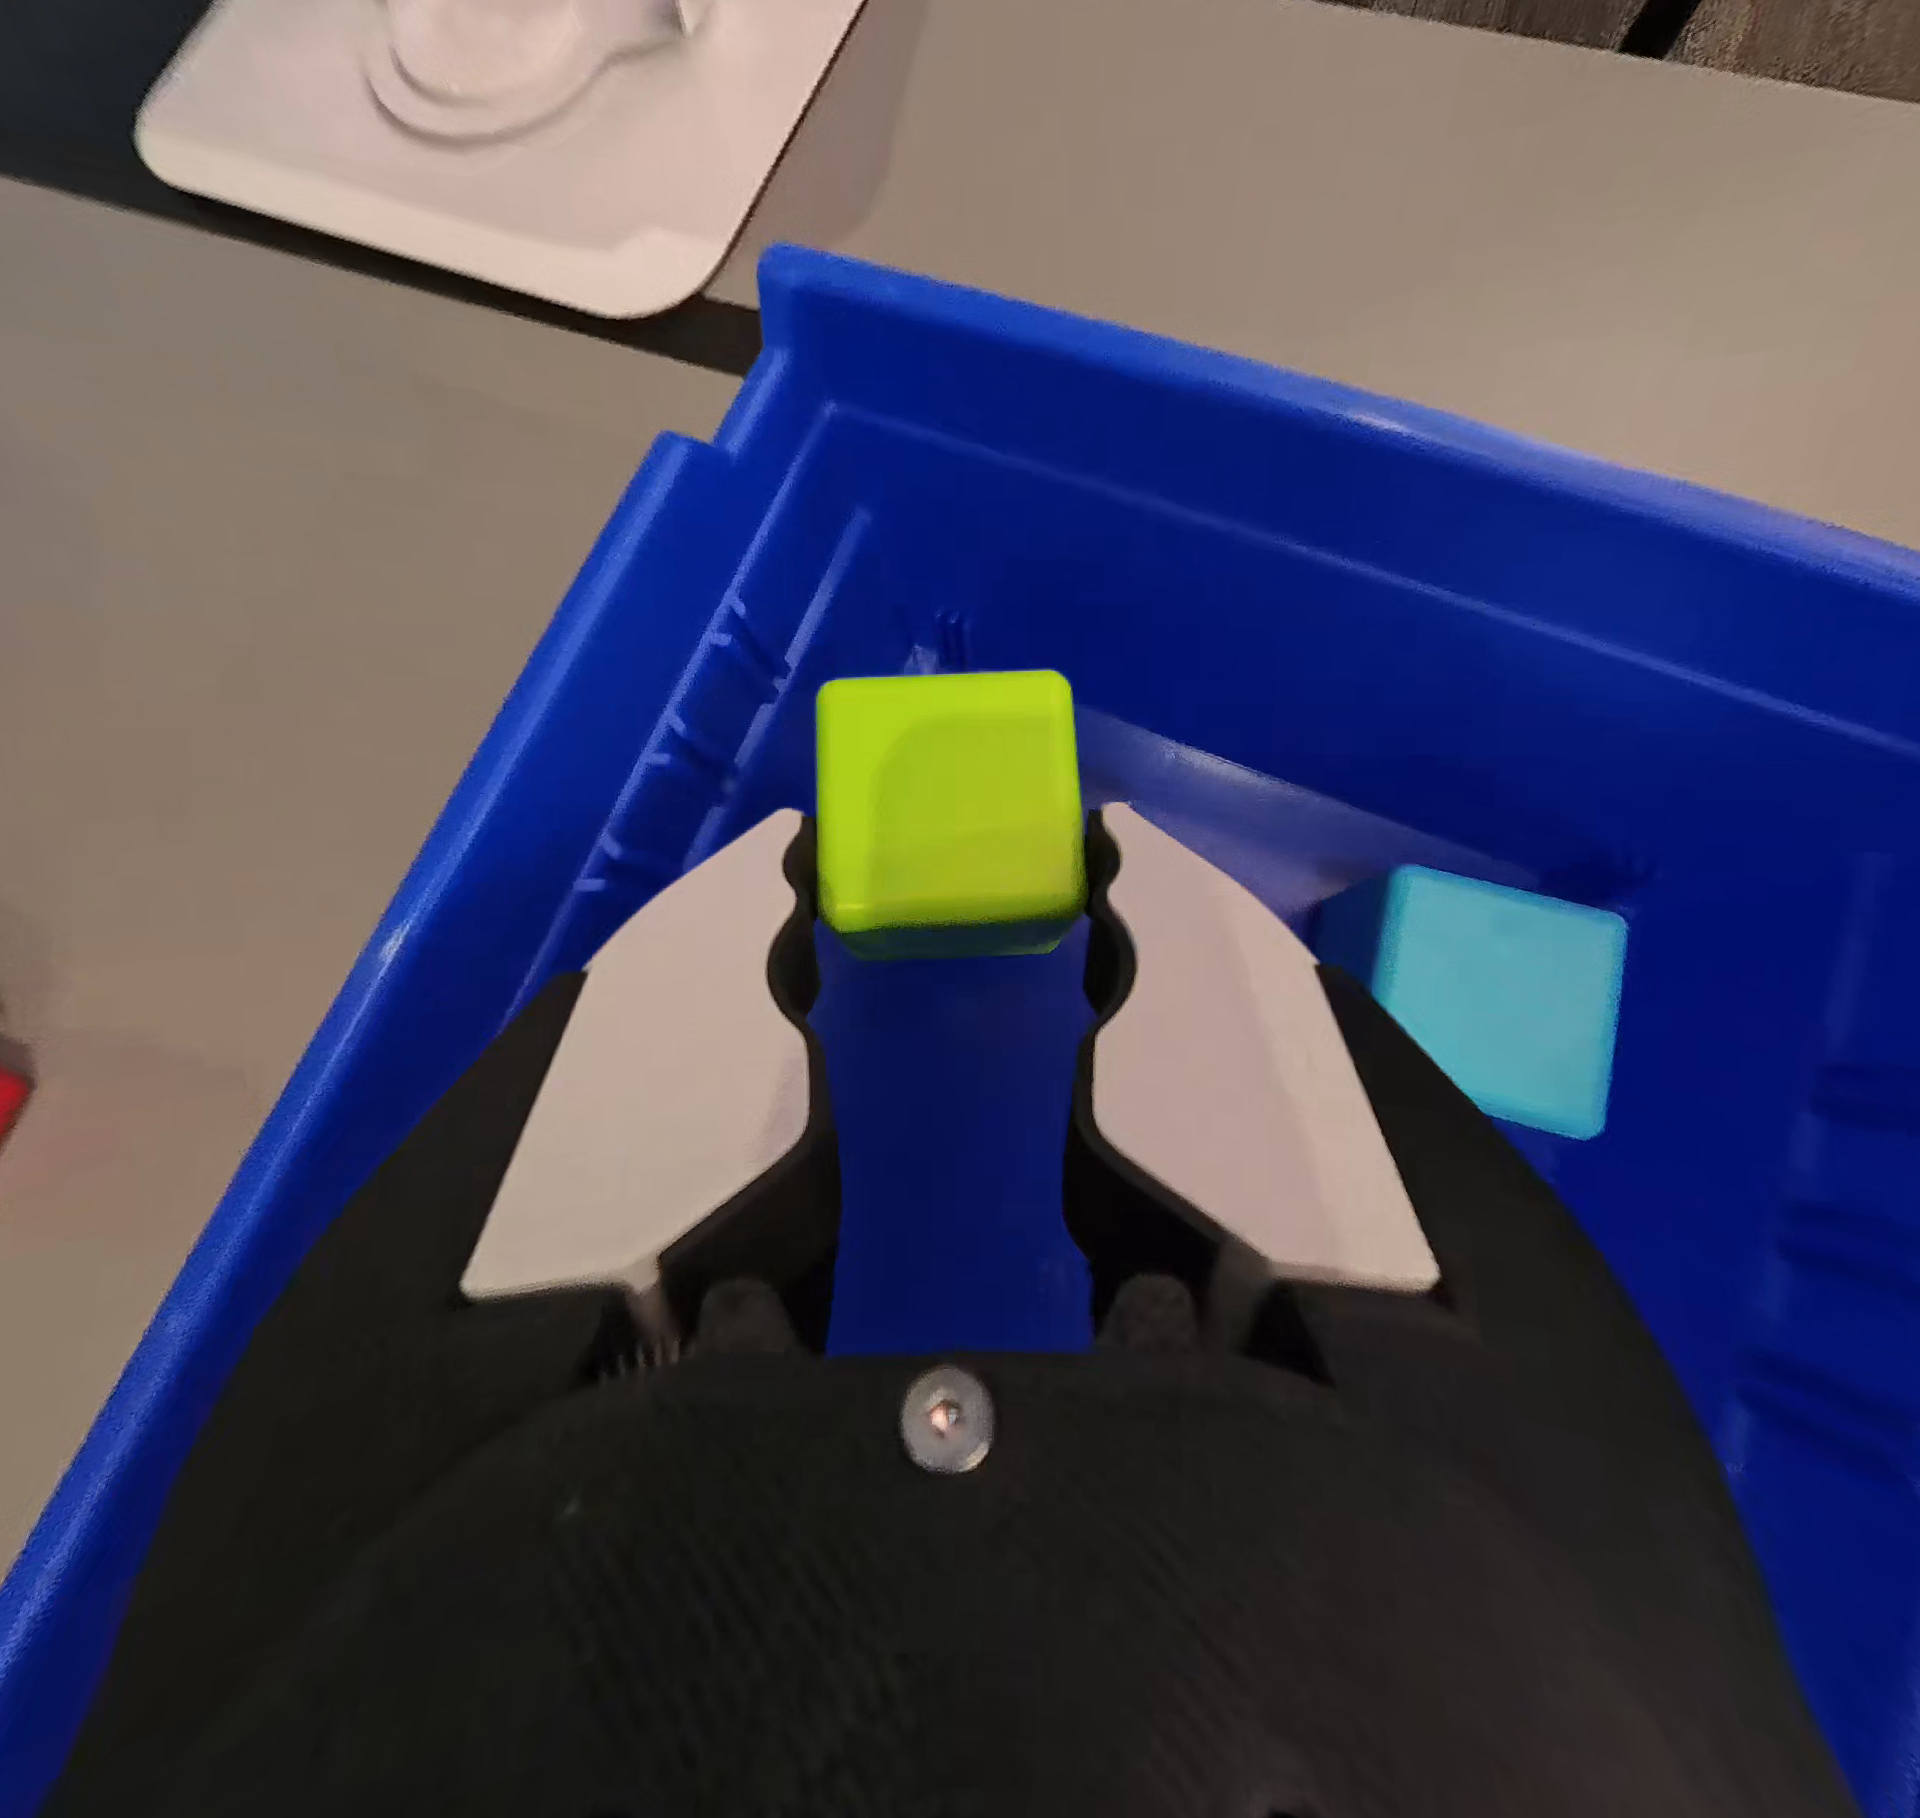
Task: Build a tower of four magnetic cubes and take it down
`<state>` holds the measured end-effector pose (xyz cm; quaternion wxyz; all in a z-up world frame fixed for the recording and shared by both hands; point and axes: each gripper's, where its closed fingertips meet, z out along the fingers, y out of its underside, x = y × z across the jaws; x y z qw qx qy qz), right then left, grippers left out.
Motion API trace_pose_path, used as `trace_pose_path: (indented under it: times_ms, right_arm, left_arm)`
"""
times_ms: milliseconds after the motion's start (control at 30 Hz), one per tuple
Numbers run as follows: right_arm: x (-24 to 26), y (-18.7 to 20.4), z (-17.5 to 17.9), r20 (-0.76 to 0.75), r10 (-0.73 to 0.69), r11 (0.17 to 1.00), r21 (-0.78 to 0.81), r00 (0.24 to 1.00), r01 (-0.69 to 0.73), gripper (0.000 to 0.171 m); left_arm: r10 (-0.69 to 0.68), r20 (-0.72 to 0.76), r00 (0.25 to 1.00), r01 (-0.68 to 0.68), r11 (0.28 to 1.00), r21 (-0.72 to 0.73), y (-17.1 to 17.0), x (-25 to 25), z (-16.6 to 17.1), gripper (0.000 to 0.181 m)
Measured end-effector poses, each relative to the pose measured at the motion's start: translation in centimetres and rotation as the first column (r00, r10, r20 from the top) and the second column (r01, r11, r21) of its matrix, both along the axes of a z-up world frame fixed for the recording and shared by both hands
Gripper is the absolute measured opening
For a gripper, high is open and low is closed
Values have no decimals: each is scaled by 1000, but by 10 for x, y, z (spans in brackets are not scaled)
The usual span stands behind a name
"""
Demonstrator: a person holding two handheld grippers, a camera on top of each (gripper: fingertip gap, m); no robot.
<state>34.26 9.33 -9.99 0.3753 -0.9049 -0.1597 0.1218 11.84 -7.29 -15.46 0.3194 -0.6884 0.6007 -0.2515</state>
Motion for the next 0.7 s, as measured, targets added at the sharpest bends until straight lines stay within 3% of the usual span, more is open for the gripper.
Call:
trace_pose_path:
  times_ms: [133, 300, 367, 533, 633, 700]
  right_arm:
    - [0, 6, -16, 93, -23, 1000, -2, 995, 23, 50]
    - [-3, 5, -26, 22, 5, 999, -34, 1000, -4, 50]
    - [3, 5, -22, 42, 4, 1000, -22, 999, -4, 59]
    - [25, -1, 35, 48, -2, 992, 125, 999, -4, 61]
    - [9, -18, 83, 3, 117, 959, 259, 993, -114, 60]
    - [-22, -38, 113, -19, 275, 906, 339, 961, -252, 60]
  left_arm:
    - [0, 0, 1000, 0, 1000, 1, 0, 0, 0, 50]
    - [1, -1, 1000, -1, 1000, 9, 0, 0, 0, 50]
    - [0, -1, 1000, 0, 1000, 9, 0, 0, 0, 50]
    - [0, -4, 1000, 0, 1000, 4, 0, 0, -1, 51]
    - [17, -13, 1000, -17, 1000, 8, 2, -1, -2, 67]
    - [22, -22, 1000, -22, 1000, 10, 1, -1, -3, 77]
